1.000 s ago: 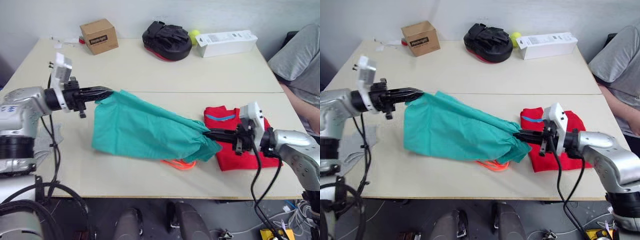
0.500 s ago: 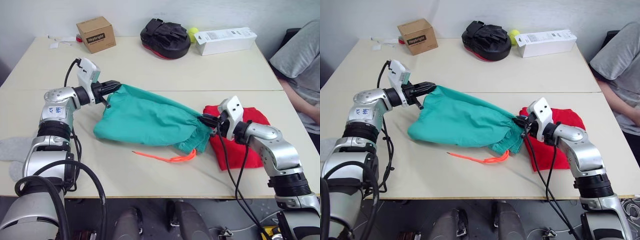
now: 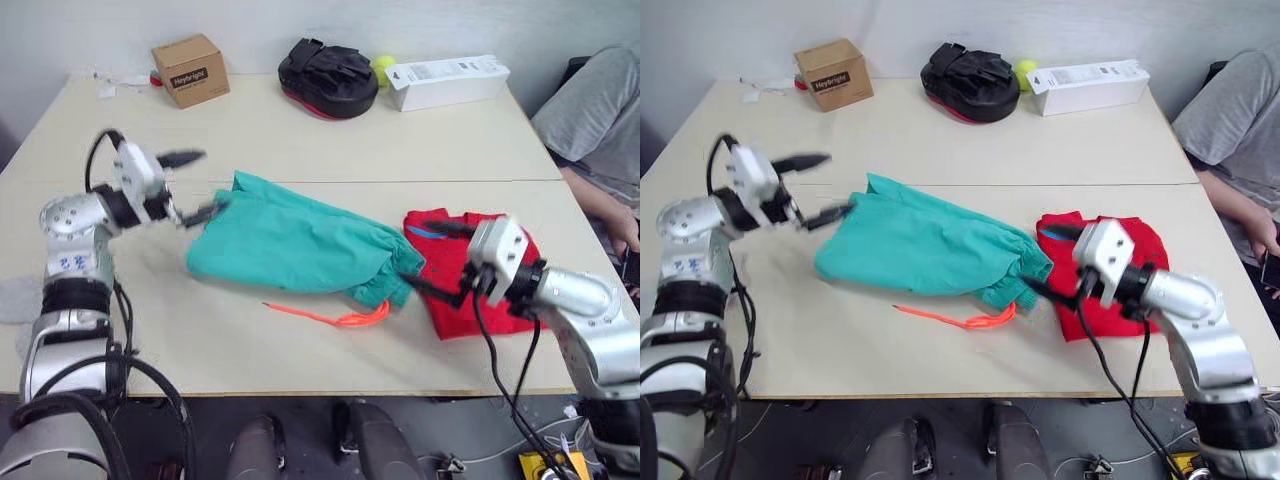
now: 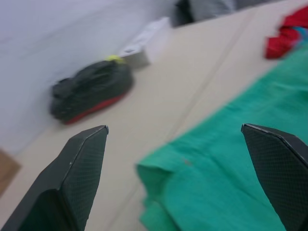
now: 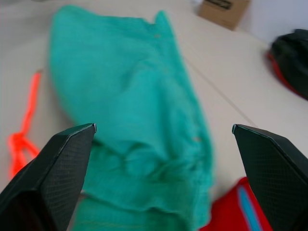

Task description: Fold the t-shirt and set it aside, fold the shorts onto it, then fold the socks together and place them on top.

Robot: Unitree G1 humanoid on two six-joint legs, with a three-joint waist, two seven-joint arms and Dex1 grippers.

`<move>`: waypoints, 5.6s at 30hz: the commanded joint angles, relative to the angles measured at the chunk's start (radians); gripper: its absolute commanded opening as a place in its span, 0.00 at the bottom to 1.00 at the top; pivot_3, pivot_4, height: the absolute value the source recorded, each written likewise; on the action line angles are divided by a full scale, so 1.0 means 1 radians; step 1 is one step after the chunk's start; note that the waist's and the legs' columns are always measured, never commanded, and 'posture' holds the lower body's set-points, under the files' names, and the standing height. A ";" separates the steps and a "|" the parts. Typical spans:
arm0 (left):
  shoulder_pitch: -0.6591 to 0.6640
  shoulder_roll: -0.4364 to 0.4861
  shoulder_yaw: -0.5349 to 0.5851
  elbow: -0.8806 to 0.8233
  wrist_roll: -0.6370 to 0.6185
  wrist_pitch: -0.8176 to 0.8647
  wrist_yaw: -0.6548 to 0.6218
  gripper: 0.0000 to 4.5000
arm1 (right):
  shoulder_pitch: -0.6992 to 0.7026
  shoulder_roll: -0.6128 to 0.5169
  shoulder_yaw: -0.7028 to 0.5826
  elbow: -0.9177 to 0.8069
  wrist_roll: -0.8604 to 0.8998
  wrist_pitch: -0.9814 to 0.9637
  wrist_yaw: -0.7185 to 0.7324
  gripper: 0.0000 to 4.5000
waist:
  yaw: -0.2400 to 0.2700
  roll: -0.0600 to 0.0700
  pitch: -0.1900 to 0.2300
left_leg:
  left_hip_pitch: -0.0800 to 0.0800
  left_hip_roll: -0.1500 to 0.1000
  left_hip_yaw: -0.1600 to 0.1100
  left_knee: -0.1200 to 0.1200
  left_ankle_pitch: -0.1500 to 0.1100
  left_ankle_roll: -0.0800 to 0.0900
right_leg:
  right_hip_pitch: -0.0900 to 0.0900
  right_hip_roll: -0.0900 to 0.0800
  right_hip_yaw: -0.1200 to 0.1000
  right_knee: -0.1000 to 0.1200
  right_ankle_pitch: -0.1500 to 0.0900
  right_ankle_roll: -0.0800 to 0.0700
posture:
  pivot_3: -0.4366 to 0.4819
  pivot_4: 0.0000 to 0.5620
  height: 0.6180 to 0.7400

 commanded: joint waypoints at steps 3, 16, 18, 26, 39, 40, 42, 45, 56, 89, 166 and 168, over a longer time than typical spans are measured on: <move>0.149 0.046 -0.025 -0.146 0.053 -0.107 -0.029 0.99 | 0.065 0.053 0.132 -0.071 -0.180 -0.051 -0.106 1.00 | 0.004 -0.001 0.000 | 0.001 0.000 -0.003 0.000 0.002 0.001 | 0.001 -0.001 0.000 0.002 0.001 -0.001 | 0.48 0.27 1.00; 0.101 -0.001 -0.131 0.042 0.344 -0.215 0.315 0.91 | 0.021 0.151 0.273 0.005 -0.460 0.012 -0.268 0.80 | 0.015 -0.004 -0.002 | 0.001 -0.002 -0.003 -0.001 0.001 0.005 | 0.002 -0.004 0.000 0.001 0.001 -0.001 | 0.48 0.27 1.00; 0.076 -0.005 -0.135 0.075 0.347 -0.201 0.335 0.81 | 0.023 0.159 0.258 -0.006 -0.440 0.021 -0.264 0.63 | 0.014 -0.004 -0.002 | 0.001 -0.002 -0.003 -0.001 0.001 0.005 | 0.002 -0.003 0.000 0.001 0.001 -0.001 | 0.48 0.27 1.00; 0.134 0.043 -0.160 0.019 0.257 -0.029 0.100 0.24 | 0.053 0.057 0.161 -0.016 -0.325 -0.030 -0.123 0.02 | 0.005 -0.004 -0.002 | 0.002 -0.001 -0.002 -0.001 0.001 0.004 | 0.002 -0.002 -0.001 0.001 0.001 -0.001 | 0.48 0.27 1.00; 0.710 0.265 0.000 -0.833 -0.132 0.527 -0.086 0.01 | 0.090 -0.118 0.074 0.180 -0.104 -0.437 0.320 0.00 | -0.015 -0.004 -0.002 | 0.010 0.000 -0.001 -0.004 0.000 0.003 | 0.008 -0.003 0.002 0.000 0.000 -0.001 | 0.48 0.27 1.00; 0.745 0.262 0.016 -0.873 -0.131 0.537 -0.062 0.01 | 0.089 -0.117 0.075 0.192 -0.106 -0.449 0.324 0.00 | -0.014 -0.004 -0.002 | 0.011 0.000 -0.002 -0.005 0.000 0.003 | 0.009 -0.003 0.002 -0.001 0.000 -0.001 | 0.48 0.27 1.00; 0.801 0.235 0.048 -0.941 -0.122 0.551 0.007 0.01 | 0.088 -0.113 0.077 0.221 -0.123 -0.478 0.323 0.00 | -0.012 -0.004 -0.001 | 0.014 0.000 -0.002 -0.008 -0.001 0.005 | 0.012 -0.003 0.002 -0.003 0.000 -0.001 | 0.48 0.27 1.00; 0.848 0.203 0.077 -1.003 -0.118 0.576 0.080 0.01 | 0.096 -0.117 0.075 0.244 -0.132 -0.502 0.326 0.00 | -0.009 -0.003 -0.001 | 0.017 -0.001 -0.004 -0.014 0.000 0.008 | 0.016 -0.003 0.002 -0.011 0.000 -0.002 | 0.48 0.27 1.00; 0.946 0.240 0.155 -1.068 -0.223 0.738 0.058 0.18 | 0.205 -0.159 0.031 0.176 0.004 -0.367 0.354 0.18 | -0.008 -0.003 -0.001 | 0.017 -0.001 -0.005 -0.016 0.000 0.007 | 0.017 -0.003 0.001 -0.013 0.000 -0.002 | 0.48 0.27 1.00; 0.110 0.146 -0.208 -0.260 0.037 0.532 -0.207 0.52 | 0.193 -0.061 -0.148 -0.124 0.217 -0.019 0.136 1.00 | 0.012 -0.003 -0.001 | 0.014 -0.002 -0.003 -0.013 -0.001 0.004 | 0.016 -0.002 0.000 -0.013 0.001 0.000 | 0.48 0.27 1.00; 0.609 0.242 -0.193 -0.656 0.018 0.402 -0.219 0.20 | 0.138 -0.046 0.194 0.054 -0.261 -0.277 0.101 0.00 | -0.013 -0.001 -0.007 | 0.019 -0.001 -0.003 -0.018 0.000 0.005 | 0.018 -0.002 0.000 -0.012 0.001 -0.002 | 0.48 0.27 1.00; 0.670 0.253 -0.180 -0.733 -0.004 0.430 -0.200 0.06 | 0.144 -0.060 0.180 0.069 -0.247 -0.298 0.123 0.00 | -0.014 0.001 -0.008 | 0.019 -0.001 -0.003 -0.018 -0.001 0.003 | 0.018 -0.002 0.000 -0.012 0.000 -0.002 | 0.48 0.27 1.00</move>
